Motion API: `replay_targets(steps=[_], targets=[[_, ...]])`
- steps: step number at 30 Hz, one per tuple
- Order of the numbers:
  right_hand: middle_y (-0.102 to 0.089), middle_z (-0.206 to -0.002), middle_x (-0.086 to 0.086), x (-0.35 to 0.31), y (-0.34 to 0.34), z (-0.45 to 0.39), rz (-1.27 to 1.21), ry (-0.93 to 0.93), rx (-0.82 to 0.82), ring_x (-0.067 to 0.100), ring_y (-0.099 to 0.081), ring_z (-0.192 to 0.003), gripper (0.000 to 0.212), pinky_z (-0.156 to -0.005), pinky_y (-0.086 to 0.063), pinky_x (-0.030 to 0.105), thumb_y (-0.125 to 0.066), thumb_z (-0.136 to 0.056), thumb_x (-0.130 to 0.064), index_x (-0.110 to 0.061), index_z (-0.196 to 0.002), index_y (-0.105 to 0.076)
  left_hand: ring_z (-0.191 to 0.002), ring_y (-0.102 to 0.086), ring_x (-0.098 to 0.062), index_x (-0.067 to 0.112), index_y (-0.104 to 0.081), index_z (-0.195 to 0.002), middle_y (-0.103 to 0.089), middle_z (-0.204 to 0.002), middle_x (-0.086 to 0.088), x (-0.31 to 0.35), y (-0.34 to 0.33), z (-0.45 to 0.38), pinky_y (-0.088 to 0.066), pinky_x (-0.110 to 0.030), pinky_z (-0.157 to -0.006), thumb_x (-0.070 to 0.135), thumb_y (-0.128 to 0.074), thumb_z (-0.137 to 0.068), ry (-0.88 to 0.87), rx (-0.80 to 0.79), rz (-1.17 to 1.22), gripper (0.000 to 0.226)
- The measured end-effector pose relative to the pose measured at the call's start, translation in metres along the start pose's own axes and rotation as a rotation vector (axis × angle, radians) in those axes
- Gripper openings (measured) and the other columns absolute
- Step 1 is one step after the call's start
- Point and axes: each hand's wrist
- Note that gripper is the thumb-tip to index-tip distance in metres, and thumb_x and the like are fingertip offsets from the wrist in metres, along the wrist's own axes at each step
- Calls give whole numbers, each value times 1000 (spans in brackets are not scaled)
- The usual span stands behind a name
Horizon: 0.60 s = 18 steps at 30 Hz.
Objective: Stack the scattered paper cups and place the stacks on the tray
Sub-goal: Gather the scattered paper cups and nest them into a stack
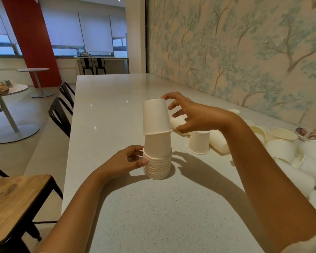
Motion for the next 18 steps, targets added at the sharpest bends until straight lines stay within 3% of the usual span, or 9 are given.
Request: replay_targets(steps=[4,9,11,14,18], targets=[[-38,-141,-4,-14,16,15,0,19,-28,10,-48,-117,53,-83,-44,19,-58,-86,-9,-41,-124,-37,-98,-56,3,37,-46,-112,-58,-110,17,-1,0,0,-43,-7,-72,50,-58,-69,9,-3,2,47],[-46,-138,-9,-28,12,21,92,4,-91,10,-49,-119,35,-92,-41,24,-51,-92,-16,-32,-123,-53,-92,-55,7,44,-43,-105,-53,-103,25,-2,-1,-2,-42,-4,-67,54,-56,-66,35,-1,-37,42],[-46,-137,-11,-29,14,23,83,4,-105,9,-52,-116,35,-89,-41,21,-53,-92,-23,-33,-125,-52,-91,-55,7,48,-43,-102,-54,-103,27,-2,-1,-2,-43,-3,-63,54,-57,-67,42,-2,-43,38],[-44,-139,-12,-15,27,25,93,-35,32,9,-53,-115,43,-85,-39,19,-60,-87,-27,-36,-127,-47,-91,-56,5,48,-44,-102,-54,-103,27,-1,-1,-1,-43,-4,-62,54,-58,-68,48,1,-31,38],[-46,-139,0,19,31,18,251,-241,118,18,-52,-114,51,-86,-39,27,-67,-82,-27,-31,-129,-45,-95,-57,-1,39,-43,-111,-54,-107,20,0,-2,-1,-43,-8,-71,52,-57,-67,32,-3,-24,48]])
Point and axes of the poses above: each hand's wrist, its own z-axis away from the middle knuckle, its own y-axis out of the back of the hand, x = y × z
